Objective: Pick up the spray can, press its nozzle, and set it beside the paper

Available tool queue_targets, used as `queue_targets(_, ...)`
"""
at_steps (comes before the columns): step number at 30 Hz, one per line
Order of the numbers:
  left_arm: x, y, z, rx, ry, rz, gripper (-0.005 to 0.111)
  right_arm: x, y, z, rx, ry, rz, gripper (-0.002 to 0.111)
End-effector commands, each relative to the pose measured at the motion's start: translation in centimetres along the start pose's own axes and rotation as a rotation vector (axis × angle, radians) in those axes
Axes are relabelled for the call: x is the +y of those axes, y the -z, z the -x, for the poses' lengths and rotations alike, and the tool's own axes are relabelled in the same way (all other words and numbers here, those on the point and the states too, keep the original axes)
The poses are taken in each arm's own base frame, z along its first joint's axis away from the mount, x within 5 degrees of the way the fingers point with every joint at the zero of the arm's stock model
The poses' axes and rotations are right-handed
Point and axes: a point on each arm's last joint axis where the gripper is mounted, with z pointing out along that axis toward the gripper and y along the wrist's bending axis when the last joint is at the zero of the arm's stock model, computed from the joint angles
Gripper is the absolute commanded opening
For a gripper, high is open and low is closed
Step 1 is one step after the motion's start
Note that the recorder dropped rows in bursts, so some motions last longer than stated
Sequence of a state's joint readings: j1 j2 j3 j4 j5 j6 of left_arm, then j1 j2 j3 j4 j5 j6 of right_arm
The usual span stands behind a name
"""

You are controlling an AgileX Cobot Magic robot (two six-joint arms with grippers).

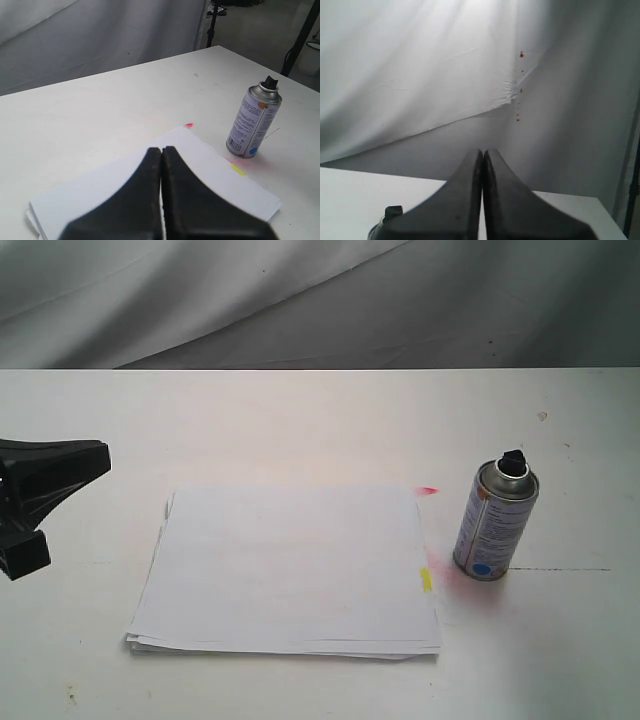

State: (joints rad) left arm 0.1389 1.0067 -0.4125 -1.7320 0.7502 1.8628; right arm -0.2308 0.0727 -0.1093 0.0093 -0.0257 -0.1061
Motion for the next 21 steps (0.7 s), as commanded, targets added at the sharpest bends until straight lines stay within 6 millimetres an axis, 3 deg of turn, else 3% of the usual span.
queue_targets(1,-0.1,0.1,0.0,-0.01,0.006,0.0,0.0,-0.2,0.6,-0.2,0.002,0.012,-0.038,0.0)
queue_targets(12,-0.1,0.1,0.0,-0.01,0.006,0.0,0.0,0.2,0.7,-4.0,0.143,0.006,-0.023,0.0)
queue_targets(21,-0.1,0.1,0.0,-0.01,0.006,0.0,0.0,0.2,0.7,-4.3,0.161,0.005,-0.022,0.0)
